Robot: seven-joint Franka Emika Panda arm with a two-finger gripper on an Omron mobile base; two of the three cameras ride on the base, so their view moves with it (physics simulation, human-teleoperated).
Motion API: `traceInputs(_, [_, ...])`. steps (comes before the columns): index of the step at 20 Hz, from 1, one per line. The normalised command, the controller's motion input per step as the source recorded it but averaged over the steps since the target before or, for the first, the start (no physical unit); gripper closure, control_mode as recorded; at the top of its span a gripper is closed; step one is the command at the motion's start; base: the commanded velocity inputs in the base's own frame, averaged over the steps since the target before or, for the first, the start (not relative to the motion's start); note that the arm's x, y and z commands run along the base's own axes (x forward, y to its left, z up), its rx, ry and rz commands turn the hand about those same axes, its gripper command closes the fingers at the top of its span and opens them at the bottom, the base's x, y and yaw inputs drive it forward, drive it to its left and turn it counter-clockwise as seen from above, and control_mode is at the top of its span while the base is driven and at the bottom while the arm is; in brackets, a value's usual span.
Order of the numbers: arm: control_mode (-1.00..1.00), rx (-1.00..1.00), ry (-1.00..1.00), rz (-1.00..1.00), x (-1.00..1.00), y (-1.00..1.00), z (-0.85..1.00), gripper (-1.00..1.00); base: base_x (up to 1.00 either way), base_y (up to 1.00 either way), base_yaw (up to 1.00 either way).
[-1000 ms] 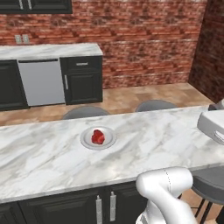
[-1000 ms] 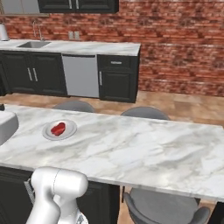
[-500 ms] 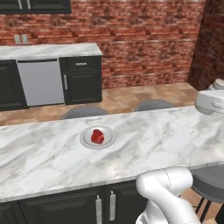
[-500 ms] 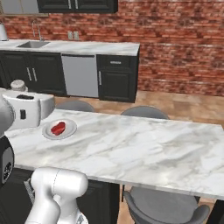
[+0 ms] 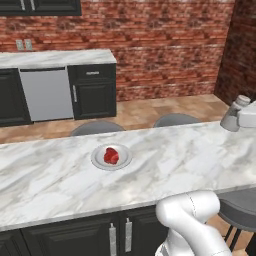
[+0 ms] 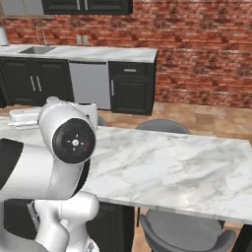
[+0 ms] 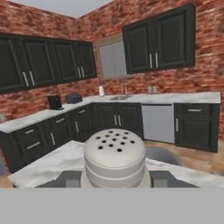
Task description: Retrieve the shaker from the cabinet and place it next the steak on a plate on the dining table.
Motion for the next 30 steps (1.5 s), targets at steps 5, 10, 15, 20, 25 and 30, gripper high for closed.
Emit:
traceInputs(5, [-1.00, -0.04, -0.04, 0.44, 0.05, -0.04, -0.48, 1.00, 0.00, 0.00, 0.00])
traceInputs(10, [-1.00, -0.05, -0.01, 0.27, 0.02, 0.04, -0.21, 1.00, 0.00, 0.00, 0.00])
traceInputs(15, [-1.00, -0.19, 0.01, 0.07, 0.25, 0.33, -0.33, 1.00, 0.00, 0.00, 0.00])
traceInputs(20, [-1.00, -0.15, 0.00, 0.00, 0.53, 0.37, -0.39, 1.00, 0.00, 0.00, 0.00])
traceInputs(25, [-1.00, -0.07, 0.00, 0.01, 0.45, 0.15, -0.32, 1.00, 0.00, 0.00, 0.00])
traceInputs(30, [-1.00, -0.01, 0.00, 0.08, 0.34, 0.00, -0.30, 1.00, 0.00, 0.00, 0.00])
